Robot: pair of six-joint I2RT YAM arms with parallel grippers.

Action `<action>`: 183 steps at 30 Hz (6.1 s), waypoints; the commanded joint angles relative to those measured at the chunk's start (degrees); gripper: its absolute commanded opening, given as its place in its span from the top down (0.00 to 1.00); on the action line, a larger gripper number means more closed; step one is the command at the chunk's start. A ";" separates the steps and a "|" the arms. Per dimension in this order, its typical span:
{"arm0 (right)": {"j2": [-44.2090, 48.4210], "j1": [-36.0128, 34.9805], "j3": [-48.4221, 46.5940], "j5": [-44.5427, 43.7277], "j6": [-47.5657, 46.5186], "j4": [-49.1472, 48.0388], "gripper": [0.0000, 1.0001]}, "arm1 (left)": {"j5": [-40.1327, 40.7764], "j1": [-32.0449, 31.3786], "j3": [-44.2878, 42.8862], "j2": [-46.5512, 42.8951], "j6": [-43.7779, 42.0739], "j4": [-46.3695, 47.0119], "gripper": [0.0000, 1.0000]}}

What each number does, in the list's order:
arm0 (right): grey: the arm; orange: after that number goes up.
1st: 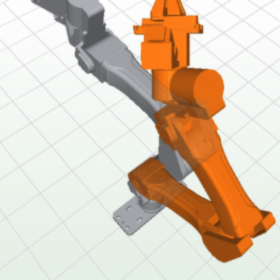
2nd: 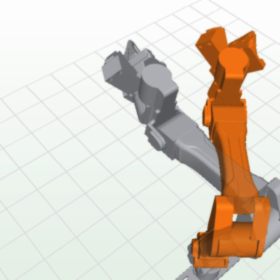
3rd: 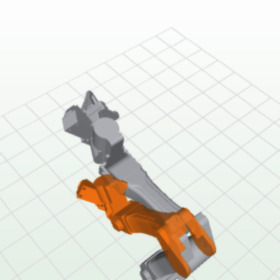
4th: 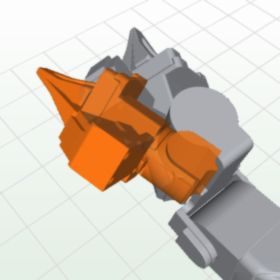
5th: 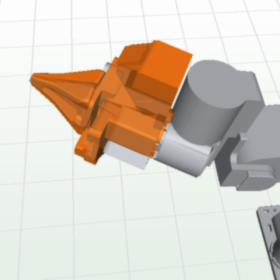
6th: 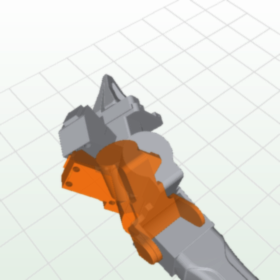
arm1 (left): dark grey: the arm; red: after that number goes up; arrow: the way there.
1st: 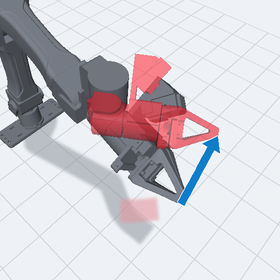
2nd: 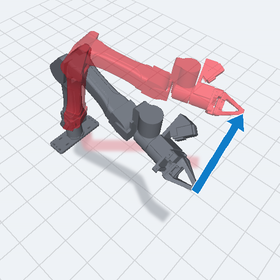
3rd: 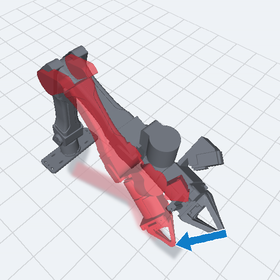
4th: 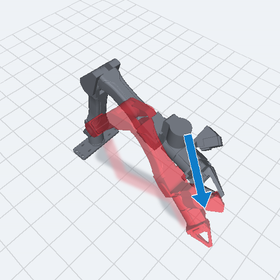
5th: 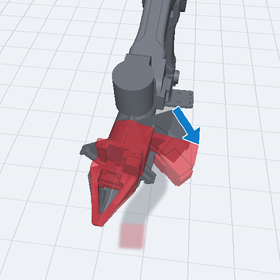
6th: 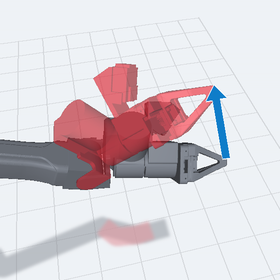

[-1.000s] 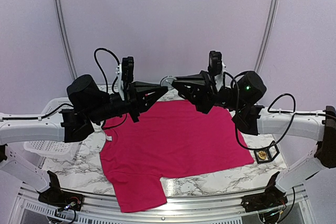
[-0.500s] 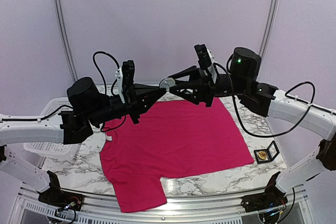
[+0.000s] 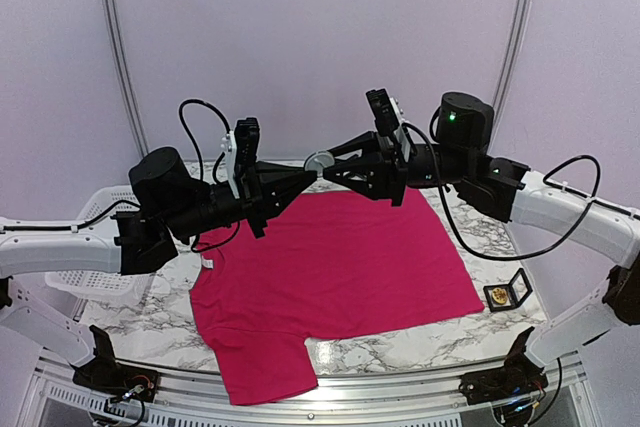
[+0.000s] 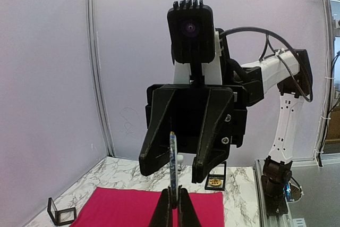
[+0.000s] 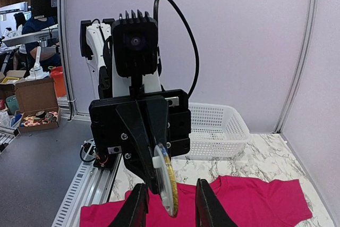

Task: Pin the brooch onto the clothing

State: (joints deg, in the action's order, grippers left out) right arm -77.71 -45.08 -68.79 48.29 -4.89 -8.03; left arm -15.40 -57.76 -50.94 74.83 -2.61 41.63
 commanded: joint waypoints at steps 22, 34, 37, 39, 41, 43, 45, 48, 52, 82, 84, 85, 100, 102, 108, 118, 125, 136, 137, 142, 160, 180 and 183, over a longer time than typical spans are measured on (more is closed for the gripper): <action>-5.51 0.27 -8.82 -4.61 -4.46 16.56 0.93 | -8.32 -0.95 -1.72 -1.96 -14.69 -7.57 1.00; -7.72 -1.34 -12.04 -9.07 -8.83 22.49 0.83 | -5.98 -0.91 -1.39 -3.47 -16.10 -8.84 1.00; -7.60 -1.70 -12.24 -8.81 -10.65 24.29 0.75 | -3.36 -0.87 -1.01 -4.03 -15.82 -8.80 1.00; -7.13 -1.78 -12.20 -6.42 -13.03 26.23 0.67 | -1.63 -0.78 -0.86 -4.29 -15.71 -8.80 1.00; -6.32 -1.99 -12.15 -2.73 -16.37 28.65 0.57 | 0.49 -0.58 -0.62 -4.54 -15.61 -8.89 1.00; -5.44 -2.07 -12.15 -2.16 -18.28 30.66 0.48 | 1.71 -0.31 -0.42 -4.58 -15.46 -8.91 1.00; -4.52 -2.11 -12.23 -2.77 -19.53 32.10 0.40 | 2.11 -0.08 -0.24 -4.72 -15.24 -9.01 1.00; -2.77 -2.10 -12.13 -4.24 -19.78 32.23 0.38 | 2.08 0.01 -0.13 -4.73 -15.32 -9.37 1.00; -1.01 -2.12 -12.08 -8.25 -18.05 29.83 0.38 | 2.00 0.01 -1.20 -4.16 -15.48 -11.74 1.00; -2.86 -2.05 -12.47 -5.92 -17.48 26.55 1.00 | 3.69 0.01 -7.87 -3.58 -14.98 -26.69 1.00; -2.35 -2.12 -10.88 -6.46 -16.67 24.11 1.00 | 7.45 0.01 -7.26 -3.71 -16.16 -26.73 1.00; -2.14 -2.12 -9.64 -7.52 -15.94 22.09 1.00 | 9.18 0.01 -7.01 -3.70 -16.49 -26.77 1.00; -11.86 -3.03 5.06 -37.55 -24.51 -5.40 1.00 | 31.10 3.70 13.93 -7.84 7.83 -29.97 0.29; -15.43 -3.49 5.63 -38.11 -27.17 -9.11 1.00 | 28.51 3.63 17.17 -4.72 13.16 -28.89 0.34; -23.82 -6.63 8.37 -39.29 -37.73 -20.59 1.00 | 29.42 3.53 23.65 1.87 15.75 -19.62 0.37; -34.87 -10.34 8.77 -37.96 -44.24 -28.09 1.00 | 28.14 3.57 25.55 13.86 16.78 -14.18 0.34; -39.57 -11.96 8.92 -37.83 -44.74 -29.87 1.00 | 25.51 3.62 27.80 16.14 18.13 -10.37 0.47; -44.04 -13.31 9.46 -37.91 -43.40 -34.90 1.00 | 19.84 3.72 30.58 15.15 16.25 -5.73 1.00; -44.58 -13.81 9.39 -38.82 -44.02 -35.60 1.00 | 19.74 3.78 30.74 14.52 15.98 -5.49 1.00; -46.12 -15.10 9.76 -42.46 -44.89 -39.61 1.00 | 18.25 5.88 31.67 10.99 15.50 -5.33 1.00; -48.65 -20.31 15.07 -59.02 -41.78 -51.52 1.00 | 6.24 9.34 32.26 5.43 14.71 -5.06 1.00; -47.79 -20.31 16.70 -45.70 -38.40 -48.46 1.00 | 5.27 11.09 32.72 5.49 14.28 -4.92 1.00; -46.54 -19.70 16.25 -40.23 -33.49 -46.33 1.00 | 5.47 11.31 32.83 5.56 14.24 -4.81 1.00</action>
State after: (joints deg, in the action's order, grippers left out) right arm -125.34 -65.04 -51.59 -0.43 -44.38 -59.40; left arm -9.45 -47.00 -18.74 81.17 12.43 35.77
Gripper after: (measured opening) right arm 0.002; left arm 0.006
